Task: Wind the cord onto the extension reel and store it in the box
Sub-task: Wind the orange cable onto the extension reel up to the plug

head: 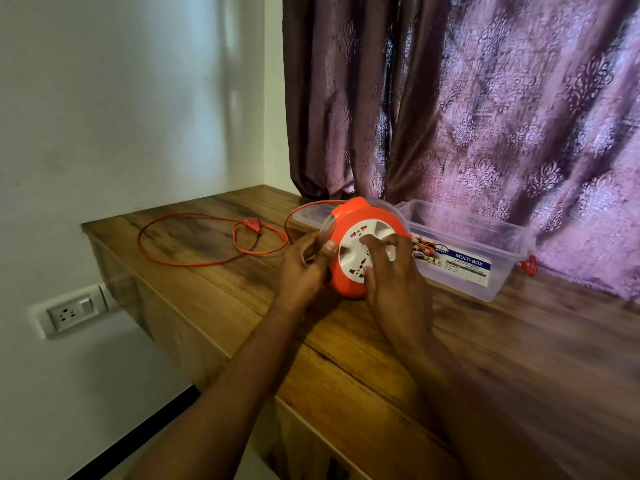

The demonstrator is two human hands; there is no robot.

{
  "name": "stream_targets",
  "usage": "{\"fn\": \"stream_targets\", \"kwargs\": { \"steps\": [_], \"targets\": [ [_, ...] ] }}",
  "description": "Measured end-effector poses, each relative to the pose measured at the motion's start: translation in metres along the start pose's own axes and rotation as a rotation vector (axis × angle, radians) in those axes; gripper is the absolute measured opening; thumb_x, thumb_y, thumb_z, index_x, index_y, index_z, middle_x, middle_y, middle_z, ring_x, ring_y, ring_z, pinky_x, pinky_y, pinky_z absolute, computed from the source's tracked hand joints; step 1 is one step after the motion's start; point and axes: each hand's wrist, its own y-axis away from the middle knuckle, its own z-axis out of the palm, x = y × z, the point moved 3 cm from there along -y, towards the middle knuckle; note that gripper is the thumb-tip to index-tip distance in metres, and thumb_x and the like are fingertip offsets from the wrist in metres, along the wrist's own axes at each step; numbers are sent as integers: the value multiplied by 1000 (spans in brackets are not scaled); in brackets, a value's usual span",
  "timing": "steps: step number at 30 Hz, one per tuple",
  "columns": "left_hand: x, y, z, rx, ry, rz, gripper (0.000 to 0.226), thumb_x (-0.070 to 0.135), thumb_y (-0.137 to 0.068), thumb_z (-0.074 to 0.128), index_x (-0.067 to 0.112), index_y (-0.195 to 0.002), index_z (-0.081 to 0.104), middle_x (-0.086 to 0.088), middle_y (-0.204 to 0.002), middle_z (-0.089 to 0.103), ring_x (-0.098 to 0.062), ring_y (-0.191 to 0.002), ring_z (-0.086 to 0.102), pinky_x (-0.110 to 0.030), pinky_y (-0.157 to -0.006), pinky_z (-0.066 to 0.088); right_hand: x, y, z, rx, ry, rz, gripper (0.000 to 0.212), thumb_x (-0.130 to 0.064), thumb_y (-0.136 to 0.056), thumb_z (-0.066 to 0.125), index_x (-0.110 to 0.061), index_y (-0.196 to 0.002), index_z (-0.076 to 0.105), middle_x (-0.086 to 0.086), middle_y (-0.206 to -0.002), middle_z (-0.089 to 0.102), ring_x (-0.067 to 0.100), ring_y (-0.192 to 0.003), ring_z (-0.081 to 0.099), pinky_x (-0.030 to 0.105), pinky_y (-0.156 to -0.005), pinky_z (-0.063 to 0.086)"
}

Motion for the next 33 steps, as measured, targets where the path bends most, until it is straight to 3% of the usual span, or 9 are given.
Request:
{"fn": "stream_targets", "kwargs": {
  "steps": [3, 6, 10, 15, 20, 23, 26, 30, 33],
  "targets": [
    [-1, 0, -1, -1, -17, -3, 22, 29, -90, 61, 17, -108, 67, -16, -106, 73, -6, -78, 64, -15, -61, 46, -3, 1, 0, -96, -21, -62, 62, -4, -82, 59, -36, -131, 39, 11, -149, 25, 39, -123, 45, 47, -74, 56],
    [-3, -1, -2, -8, -28, -12, 24, 19, -96, 59, 8, -117, 64, -16, -107, 72, -4, -76, 63, -16, -62, 46, -4, 0, -1, -163, 7, -74, 58, -10, -88, 58, -43, -132, 38, 8, -155, 15, 36, -133, 35, 46, -83, 52],
    [-1, -1, -1, -14, -33, -6, 19, 16, -97, 59, 13, -114, 65, -9, -105, 72, -1, -75, 64, -14, -62, 48, 1, 0, 3, -224, 69, -71, 58, -17, -93, 54, -48, -137, 32, 7, -157, 8, 35, -136, 33, 46, -87, 52],
    [-1, -1, 0, -19, -45, -13, 11, 24, -93, 61, 30, -101, 65, -7, -108, 73, -22, -100, 70, -37, -79, 58, 2, 0, -3, -237, 72, -34, 60, -17, -94, 50, -50, -139, 29, 8, -155, 11, 36, -132, 39, 46, -88, 52],
    [-1, 0, 2, -16, -12, -21, 17, 14, -95, 60, 30, -100, 65, -2, -100, 72, 0, -79, 66, -16, -62, 48, 7, 0, 1, -205, 31, 22, 62, -21, -94, 51, -53, -139, 22, 9, -143, 23, 39, -113, 54, 48, -79, 55],
    [-4, -1, 2, -20, -23, -10, 15, 25, -88, 62, 20, -101, 68, -5, -96, 72, -5, -78, 63, -20, -61, 46, 9, -2, 2, -158, 10, 75, 58, -37, -92, 52, -52, -141, 24, 7, -131, 35, 33, -96, 61, 43, -71, 55],
    [-9, -1, 2, -17, -52, -12, 33, 30, -86, 62, 11, -113, 68, -5, -101, 73, -4, -82, 65, -24, -67, 49, 12, -2, 2, -115, -8, 147, 60, -54, -88, 52, -48, -142, 26, 6, -121, 48, 32, -94, 61, 41, -70, 54],
    [-10, -1, 2, -25, -82, 3, 35, 43, -81, 65, 22, -109, 70, -3, -103, 75, -8, -89, 68, -30, -73, 52, 11, -1, -2, -53, -23, 190, 63, -61, -85, 54, -40, -141, 36, 6, -116, 63, 33, -94, 64, 39, -70, 51],
    [-10, -1, 1, -21, -91, -7, 38, 36, -84, 64, 13, -114, 68, -5, -106, 74, -13, -94, 69, -34, -76, 53, 11, -2, -2, -36, -55, 260, 64, -66, -83, 52, -39, -139, 38, 5, -108, 70, 33, -93, 66, 39, -72, 53]
  ]
}}
